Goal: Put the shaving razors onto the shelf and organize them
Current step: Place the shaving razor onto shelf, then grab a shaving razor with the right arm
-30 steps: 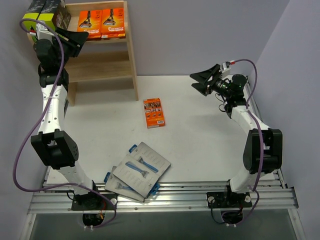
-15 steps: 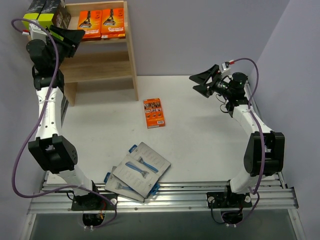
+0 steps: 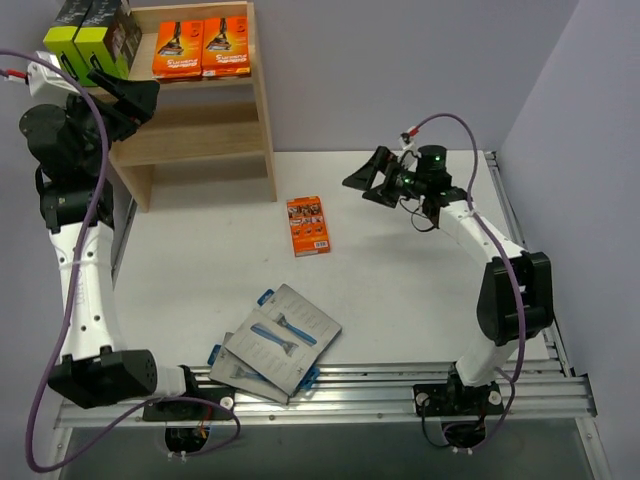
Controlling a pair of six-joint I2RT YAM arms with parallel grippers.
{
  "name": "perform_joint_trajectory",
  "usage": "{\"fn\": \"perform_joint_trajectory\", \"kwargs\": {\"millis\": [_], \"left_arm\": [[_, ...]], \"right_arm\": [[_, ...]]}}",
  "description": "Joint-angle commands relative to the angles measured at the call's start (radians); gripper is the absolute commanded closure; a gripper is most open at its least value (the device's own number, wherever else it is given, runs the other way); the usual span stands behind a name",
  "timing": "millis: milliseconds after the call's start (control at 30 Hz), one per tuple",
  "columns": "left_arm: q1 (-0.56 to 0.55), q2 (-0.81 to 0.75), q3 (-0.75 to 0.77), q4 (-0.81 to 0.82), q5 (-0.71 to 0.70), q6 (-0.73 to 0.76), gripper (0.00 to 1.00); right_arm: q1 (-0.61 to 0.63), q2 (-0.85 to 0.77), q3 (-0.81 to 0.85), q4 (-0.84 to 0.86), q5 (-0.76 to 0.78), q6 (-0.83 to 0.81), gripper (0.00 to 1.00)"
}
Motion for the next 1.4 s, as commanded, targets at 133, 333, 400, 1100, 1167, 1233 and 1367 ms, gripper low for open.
{"fn": "perform_joint_trajectory", "kwargs": {"millis": [133, 333, 400, 1100, 1167, 1233, 1367], "left_arm": [[-0.036, -0.268, -0.259, -0.121, -0.176, 0.281, 0.06], [-0.034, -0.376, -0.561, -0.01, -0.04, 0.295, 0.06], [-0.039, -0.396, -0.627, 0.059, 0.015, 0.289, 0.04], [-0.275, -0.405, -0.715, -0.185, -0.379, 0.471, 0.06], [-0.275, -0.414, -0.715, -0.186, -0.405, 0.471, 0.06], [-0.275, -0.422, -0.72, -0.185, -0.41, 0.471, 0.06], [-0.275, -0.427, -0.724, -0.182, -0.413, 0.471, 0.06]], "right_arm": [[0.164, 0.128, 0.122, -0.27, 0.284, -0.281, 0.0], [0.275, 0.272, 0.256, -0.423, 0.511, -0.392, 0.0], [0.297, 0.332, 0.312, -0.466, 0.569, -0.416, 0.0], [0.559, 0.606, 0.693, -0.641, 0.993, -0.51, 0.0], [0.567, 0.625, 0.708, -0.652, 0.989, -0.512, 0.0], [0.572, 0.648, 0.719, -0.658, 0.978, -0.512, 0.0], [0.59, 0.68, 0.719, -0.68, 1.021, -0.527, 0.0]]}}
